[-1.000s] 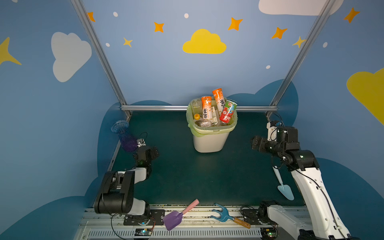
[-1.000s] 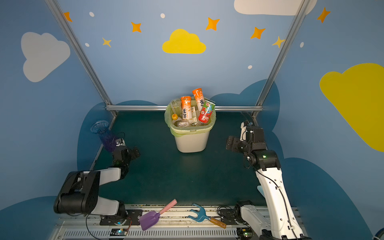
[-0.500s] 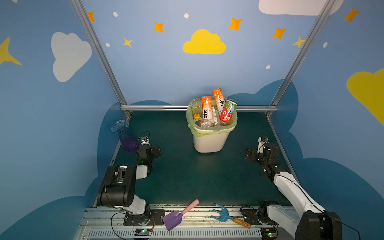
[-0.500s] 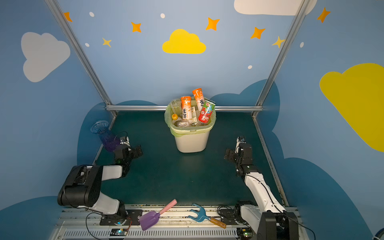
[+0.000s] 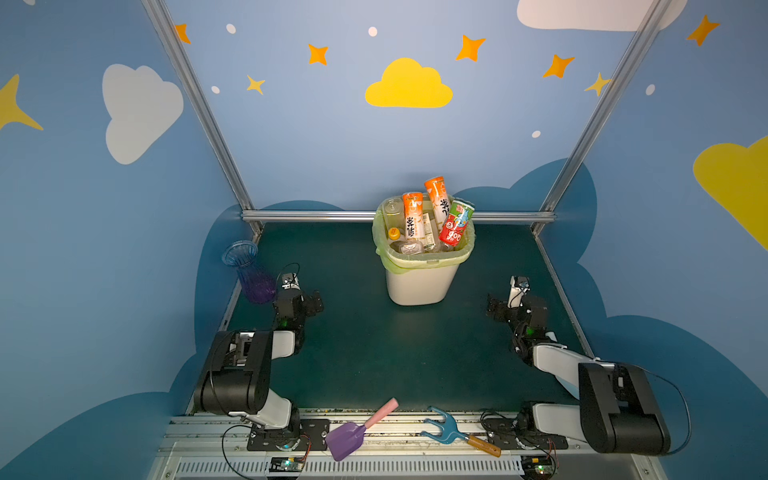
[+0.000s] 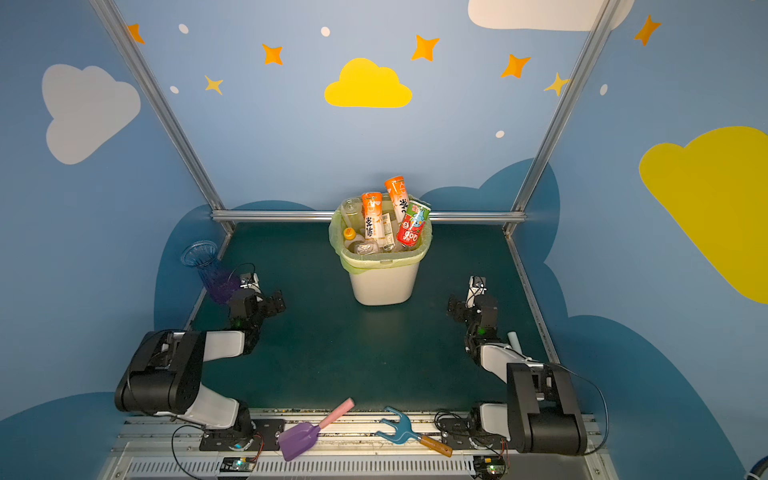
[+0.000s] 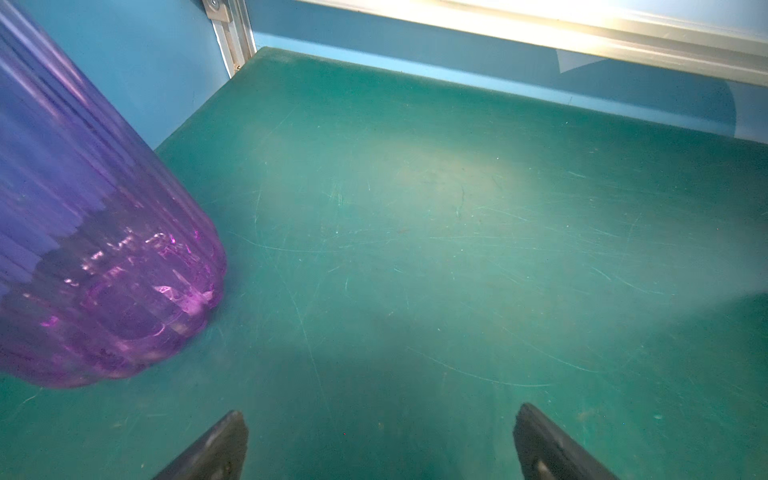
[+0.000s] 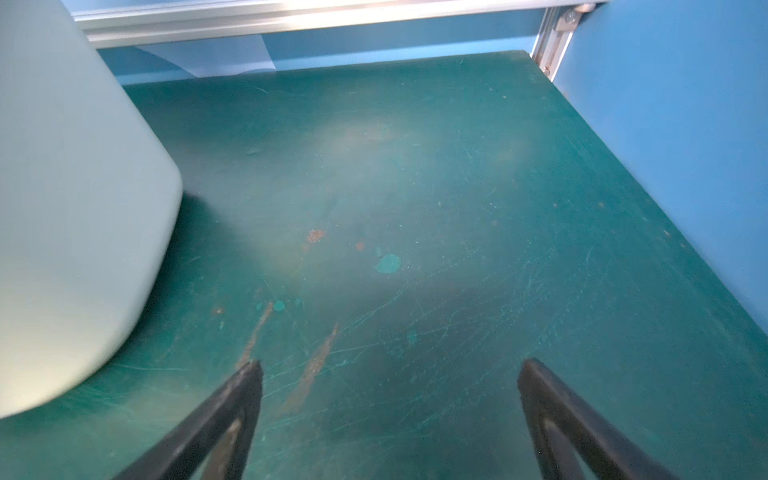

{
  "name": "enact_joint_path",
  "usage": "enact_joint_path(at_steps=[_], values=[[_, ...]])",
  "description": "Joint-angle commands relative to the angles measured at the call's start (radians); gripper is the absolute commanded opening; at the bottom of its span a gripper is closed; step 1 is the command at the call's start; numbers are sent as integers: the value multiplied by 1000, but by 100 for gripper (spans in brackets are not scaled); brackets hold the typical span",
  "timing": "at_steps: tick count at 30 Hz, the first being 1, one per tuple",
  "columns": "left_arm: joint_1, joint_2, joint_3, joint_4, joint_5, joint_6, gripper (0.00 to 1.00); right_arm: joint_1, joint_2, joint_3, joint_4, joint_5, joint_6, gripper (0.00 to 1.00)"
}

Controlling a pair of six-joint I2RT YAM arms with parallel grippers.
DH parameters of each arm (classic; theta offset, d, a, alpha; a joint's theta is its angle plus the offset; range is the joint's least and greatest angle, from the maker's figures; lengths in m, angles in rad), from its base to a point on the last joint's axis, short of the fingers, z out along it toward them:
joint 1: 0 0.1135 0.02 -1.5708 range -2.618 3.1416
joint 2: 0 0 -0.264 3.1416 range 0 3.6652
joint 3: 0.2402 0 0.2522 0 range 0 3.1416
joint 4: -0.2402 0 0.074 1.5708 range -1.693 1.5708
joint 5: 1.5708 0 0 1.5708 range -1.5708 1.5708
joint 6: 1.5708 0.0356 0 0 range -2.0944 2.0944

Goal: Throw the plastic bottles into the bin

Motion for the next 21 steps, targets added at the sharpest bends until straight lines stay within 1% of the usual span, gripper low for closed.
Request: enact_joint_path(at_steps=[1,2,4,5,7,9,11,16,17,18,21], values=[[-1,-17,13,11,7,8,100,-2,71,-19,218,-23,-35,97],[-1,-17,13,11,7,9,100,-2,115,-11,243,-14,-34,97],[-2,-16,13,10,7,8,100,0,204,64,214,20,-18,97],[-2,-16,13,8,7,8,100,13,196,51,220,42,-29,97],[-2,-15,14,7,7,7,100,13,172,86,114,39,-28,97],[-1,-12,18,3,8,8,100,12,184,76,152,40,-24,97],[-2,-8,23,-3,8,8,100,10,179,85,124,36,-26,97],[-1,-9,23,-4,10,12,100,6,183,86,128,30,-21,97],[-4,-13,16,6,17,18,100,7,181,84,127,32,-24,97],[-7,-13,17,5,63,46,100,9,178,80,133,35,-26,97],[-2,6,46,-33,66,32,100,2,184,87,125,24,-17,97]])
